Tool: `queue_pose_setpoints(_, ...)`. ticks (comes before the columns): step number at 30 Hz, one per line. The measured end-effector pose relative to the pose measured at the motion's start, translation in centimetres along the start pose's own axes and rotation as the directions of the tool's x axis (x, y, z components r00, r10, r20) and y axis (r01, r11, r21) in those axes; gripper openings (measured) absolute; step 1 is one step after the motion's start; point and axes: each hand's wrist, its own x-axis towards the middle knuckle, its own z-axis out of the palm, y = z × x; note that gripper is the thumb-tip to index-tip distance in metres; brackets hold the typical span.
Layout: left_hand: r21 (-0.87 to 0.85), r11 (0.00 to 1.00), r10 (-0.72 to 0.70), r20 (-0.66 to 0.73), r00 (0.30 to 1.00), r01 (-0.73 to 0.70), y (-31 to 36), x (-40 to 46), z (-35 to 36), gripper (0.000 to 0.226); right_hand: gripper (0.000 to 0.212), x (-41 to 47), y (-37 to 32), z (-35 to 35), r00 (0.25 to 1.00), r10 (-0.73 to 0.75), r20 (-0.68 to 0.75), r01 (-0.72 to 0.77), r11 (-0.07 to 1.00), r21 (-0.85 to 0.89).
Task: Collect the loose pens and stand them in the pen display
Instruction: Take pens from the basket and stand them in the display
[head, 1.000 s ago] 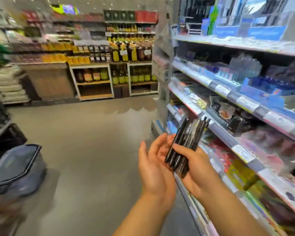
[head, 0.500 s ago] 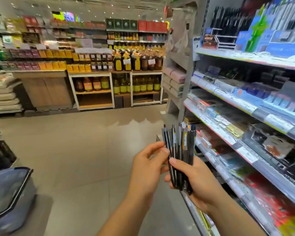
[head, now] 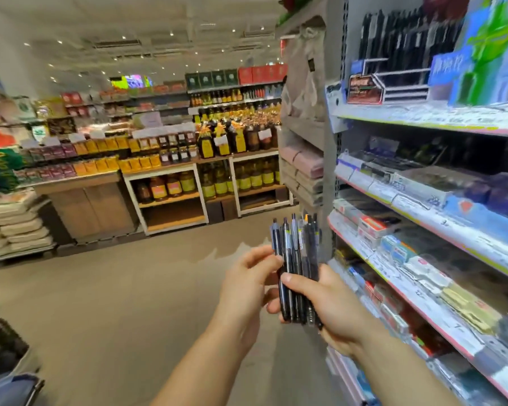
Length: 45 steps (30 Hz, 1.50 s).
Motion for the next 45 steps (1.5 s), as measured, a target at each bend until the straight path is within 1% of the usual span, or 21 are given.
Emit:
queue_pose_setpoints(3,0.036,0.996,0.078,0.017,0.997,-0.079,2.6,5.3,2.6,0.017,0.018,5.7,-3.4,-2.3,0.998,-0.067,0.009,0.068,0.996,-0.056)
queue_pose_setpoints(5,0.030,0.993,0.111,0.040,0.993,-0.112,4.1,8.5,4.1,0.015,0.013,8.7,-5.5,-3.7,0.995,-0.099,0.015,0.100,0.989,-0.113)
queue_pose_setpoints(8,0.021,0.991,0.131,0.138,0.982,-0.135,6.0,13.3,6.2,0.013,0.013,12.7,-8.4,-6.0,0.987,-0.161,0.023,0.163,0.972,-0.171)
queue_pose_setpoints(12,0.036,0.986,0.146,0.254,0.956,-0.160,7.4,20.1,9.2,0.016,0.015,17.4,-11.1,-9.0,0.973,-0.229,-0.041,0.216,0.954,-0.207)
queue_pose_setpoints(15,0.005,0.972,0.215,0.377,0.901,-0.234,8.0,25.8,11.5,0.013,0.014,20.9,-12.7,-11.3,0.947,-0.305,-0.102,0.267,0.923,-0.275)
queue_pose_setpoints(17,-0.019,0.954,0.280,0.399,0.873,-0.298,8.0,29.0,12.8,0.012,0.013,22.6,-13.8,-12.5,0.932,-0.327,-0.157,0.264,0.908,-0.324)
queue_pose_setpoints(18,-0.051,0.951,0.299,0.417,0.858,-0.306,8.0,30.8,13.5,0.012,0.013,23.7,-14.3,-13.1,0.919,-0.348,-0.186,0.268,0.896,-0.353)
queue_pose_setpoints(20,-0.119,0.954,0.297,0.479,0.826,-0.274,8.3,34.2,14.9,0.013,0.015,25.8,-15.6,-13.9,0.891,-0.391,-0.232,0.280,0.873,-0.399)
queue_pose_setpoints(22,-0.139,0.959,0.282,0.559,0.780,-0.248,9.3,37.4,16.5,0.010,0.016,27.9,-17.2,-14.3,0.857,-0.435,-0.275,0.287,0.848,-0.446)
queue_pose_setpoints(23,-0.149,0.957,0.287,0.589,0.755,-0.247,9.9,38.8,17.3,0.007,0.016,28.8,-18.2,-14.6,0.842,-0.452,-0.292,0.280,0.831,-0.480)
queue_pose_setpoints(25,-0.187,0.947,0.320,0.635,0.703,-0.262,11.4,41.2,19.1,0.012,0.014,30.2,-20.1,-15.2,0.813,-0.483,-0.323,0.265,0.803,-0.534)
queue_pose_setpoints(27,-0.242,0.928,0.371,0.678,0.635,-0.283,13.1,42.9,20.9,0.009,0.014,31.2,-22.1,-15.7,0.761,-0.527,-0.378,0.261,0.783,-0.565)
queue_pose_setpoints(29,-0.281,0.913,0.407,0.690,0.598,-0.296,14.7,44.1,22.7,0.007,0.011,31.6,-24.1,-15.9,0.712,-0.574,-0.405,0.229,0.734,-0.639)
queue_pose_setpoints(33,-0.314,0.871,0.486,0.659,0.574,-0.378,17.4,45.8,26.8,0.028,0.008,31.6,-28.9,-16.5,0.651,-0.641,-0.405,0.063,0.578,-0.814)
queue_pose_setpoints(36,-0.379,0.854,0.520,0.640,0.565,-0.357,19.3,46.7,29.4,0.055,0.008,30.8,-32.2,-17.4,0.649,-0.620,-0.440,-0.047,0.545,-0.837)
queue_pose_setpoints(37,-0.394,0.840,0.543,0.627,0.559,-0.373,19.8,47.1,30.1,0.067,0.008,30.5,-33.2,-17.8,0.653,-0.611,-0.448,-0.063,0.546,-0.836)
queue_pose_setpoints(38,-0.394,0.812,0.581,0.601,0.548,-0.430,20.3,47.5,30.7,0.075,0.006,30.3,-34.1,-18.1,0.652,-0.611,-0.449,-0.069,0.542,-0.838)
queue_pose_setpoints(39,-0.374,0.767,0.634,0.568,0.525,-0.521,20.7,47.9,31.2,0.079,0.003,30.2,-34.9,-18.4,0.641,-0.624,-0.447,-0.066,0.535,-0.842)
queue_pose_setpoints(41,-0.285,0.639,0.730,0.516,0.448,-0.714,21.3,48.4,31.8,0.080,0.004,30.2,-36.0,-19.4,0.596,-0.671,-0.441,-0.024,0.534,-0.845)
queue_pose_setpoints(42,-0.235,0.574,0.762,0.504,0.407,-0.784,21.6,48.7,32.0,0.079,0.005,30.3,-36.4,-20.0,0.571,-0.690,-0.446,0.010,0.549,-0.836)
queue_pose_setpoints(45,-0.143,0.407,0.824,0.483,0.296,-0.902,22.2,49.3,32.7,0.072,0.006,30.8,-36.5,-21.8,0.512,-0.706,-0.489,0.108,0.618,-0.779)
